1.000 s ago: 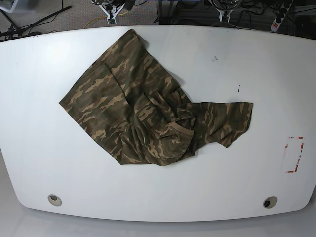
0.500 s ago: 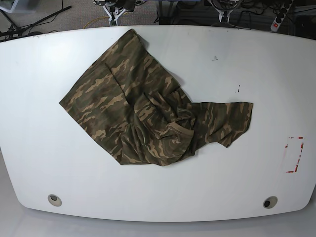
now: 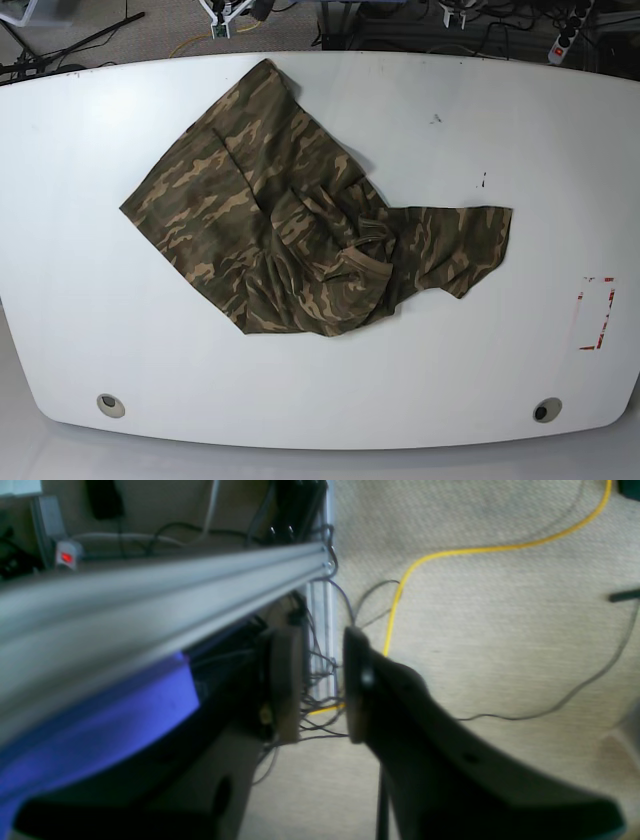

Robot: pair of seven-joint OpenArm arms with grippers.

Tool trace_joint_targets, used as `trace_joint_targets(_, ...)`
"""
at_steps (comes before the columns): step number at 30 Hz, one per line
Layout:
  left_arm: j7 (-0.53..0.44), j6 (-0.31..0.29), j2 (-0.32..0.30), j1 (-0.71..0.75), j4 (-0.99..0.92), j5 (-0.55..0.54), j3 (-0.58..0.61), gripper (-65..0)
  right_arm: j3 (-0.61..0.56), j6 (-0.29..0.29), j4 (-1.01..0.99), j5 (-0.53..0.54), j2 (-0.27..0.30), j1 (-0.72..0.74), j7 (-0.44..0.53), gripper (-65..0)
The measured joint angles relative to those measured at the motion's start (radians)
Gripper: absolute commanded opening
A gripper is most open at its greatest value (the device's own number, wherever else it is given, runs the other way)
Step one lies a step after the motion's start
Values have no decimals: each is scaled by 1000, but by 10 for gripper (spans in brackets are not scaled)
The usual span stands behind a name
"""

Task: Fold the T-shirt properly

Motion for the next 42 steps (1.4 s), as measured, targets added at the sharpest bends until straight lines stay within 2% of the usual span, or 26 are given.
trace_joint_targets(8, 11, 2, -3, 220, 301, 0, -150, -199, -4, 3, 192, 4, -3, -137, -10, -520)
trace_joint_targets(11, 10, 0, -8, 308, 423, 0, -157, -199, -5, 8, 284, 2, -12, -194, -47, -520)
trace_joint_targets(15, 4, -10, -1, 409, 566, 0, -157, -199, -9, 16, 416, 58, -20, -279, -64, -520)
trace_joint_targets(20, 10, -5, 2, 518, 750, 0, -158, -199, -11, 14, 590, 94, -18, -365, -148, -520)
trace_joint_targets(25, 9, -7, 1, 624, 916, -2, -158, -199, -8, 67, 742, 153, -17, -447, -197, -520)
trace_joint_targets(27, 15, -7, 2, 659, 977, 0, -158, -199, -8, 69, 800, 157, -19, -479, -215, -520)
trace_joint_targets(37, 22, -2, 1, 819, 1278, 0, -205, -199, -2, 73, 1093, 207, -16, -665, -235, -520)
trace_joint_targets(42, 18, -4, 2, 860, 1410, 0, -231, -197, -2, 74, 1213, 291, -16, -745, -228, -520)
